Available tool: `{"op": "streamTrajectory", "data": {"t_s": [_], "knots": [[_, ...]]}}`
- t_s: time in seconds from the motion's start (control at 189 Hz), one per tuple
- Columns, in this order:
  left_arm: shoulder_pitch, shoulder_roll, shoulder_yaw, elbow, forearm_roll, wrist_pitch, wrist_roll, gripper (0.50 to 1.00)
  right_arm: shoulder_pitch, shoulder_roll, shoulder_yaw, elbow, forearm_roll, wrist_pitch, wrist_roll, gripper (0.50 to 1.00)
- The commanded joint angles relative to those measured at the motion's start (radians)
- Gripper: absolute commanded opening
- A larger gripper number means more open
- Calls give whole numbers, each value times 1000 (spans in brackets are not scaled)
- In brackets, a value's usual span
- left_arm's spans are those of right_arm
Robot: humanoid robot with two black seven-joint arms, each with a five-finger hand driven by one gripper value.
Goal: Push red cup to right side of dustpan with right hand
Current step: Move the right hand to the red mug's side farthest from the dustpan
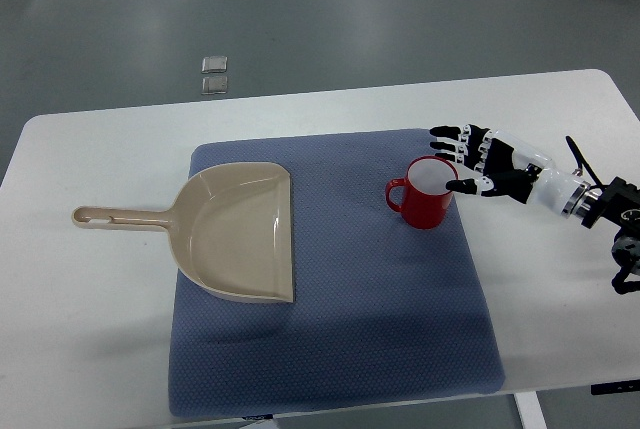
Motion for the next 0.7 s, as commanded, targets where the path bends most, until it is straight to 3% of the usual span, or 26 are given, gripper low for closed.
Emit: {"op": "streamTrajectory", "data": {"t_s": [0.0,0.694], "knots": [[0,0,0,-1,1,0,0,1000,-8,14,1,-6,0,0,0,934],[0,0,0,1,0,0,0,1000,-51,85,4,-22,1,-57,0,934]]}}
